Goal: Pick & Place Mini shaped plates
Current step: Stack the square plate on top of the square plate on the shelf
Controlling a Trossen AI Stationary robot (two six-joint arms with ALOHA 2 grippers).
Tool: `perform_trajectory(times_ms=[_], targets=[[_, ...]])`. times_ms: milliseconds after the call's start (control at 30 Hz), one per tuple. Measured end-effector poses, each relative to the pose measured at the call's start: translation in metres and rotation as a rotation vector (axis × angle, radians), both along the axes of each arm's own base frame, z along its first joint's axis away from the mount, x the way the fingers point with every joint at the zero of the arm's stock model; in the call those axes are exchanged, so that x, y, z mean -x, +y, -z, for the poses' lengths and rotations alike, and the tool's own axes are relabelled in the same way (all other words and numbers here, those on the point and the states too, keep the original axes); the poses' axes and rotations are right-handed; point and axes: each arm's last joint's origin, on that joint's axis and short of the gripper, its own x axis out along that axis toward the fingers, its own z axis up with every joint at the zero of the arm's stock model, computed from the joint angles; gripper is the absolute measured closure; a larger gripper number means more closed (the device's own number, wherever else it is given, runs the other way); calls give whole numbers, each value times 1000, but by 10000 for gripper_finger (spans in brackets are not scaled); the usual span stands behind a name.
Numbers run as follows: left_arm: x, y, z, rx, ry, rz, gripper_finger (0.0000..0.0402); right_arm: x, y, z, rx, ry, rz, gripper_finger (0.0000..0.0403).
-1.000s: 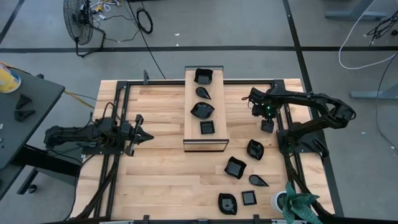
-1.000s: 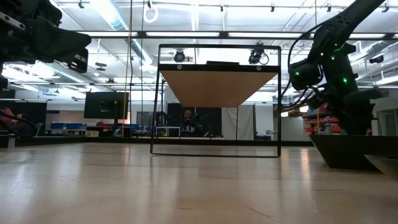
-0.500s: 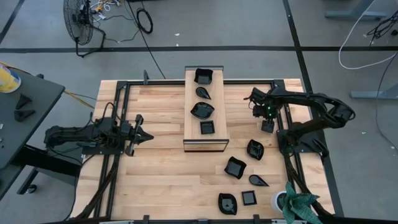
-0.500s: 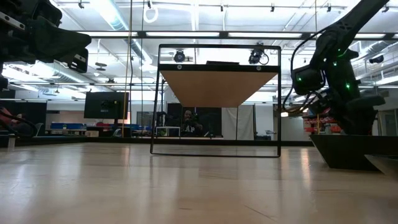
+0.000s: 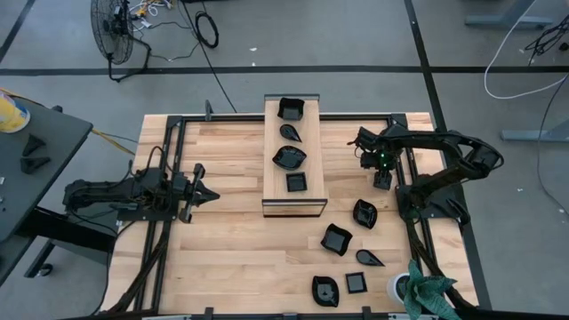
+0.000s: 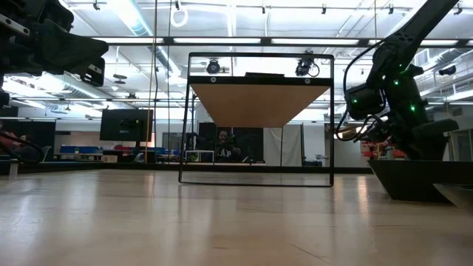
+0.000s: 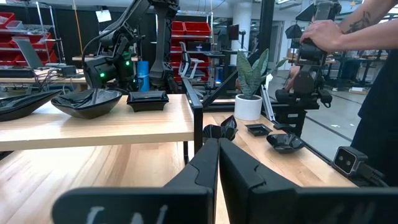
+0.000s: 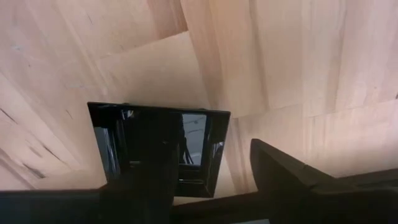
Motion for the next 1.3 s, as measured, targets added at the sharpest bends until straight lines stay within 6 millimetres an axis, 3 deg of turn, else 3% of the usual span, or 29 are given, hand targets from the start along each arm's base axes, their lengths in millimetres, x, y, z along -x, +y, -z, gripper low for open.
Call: perform_trajectory(times_ms=[700, 1000, 1300], targets=[[0, 0, 0, 0, 0, 0, 383, 0, 0, 0, 1, 0, 0, 384], [0, 0, 0, 0, 0, 0, 383, 0, 0, -3, -17, 10, -2, 401], [0, 0, 0, 0, 0, 0, 383, -8, -6, -24, -37, 10, 4, 403]])
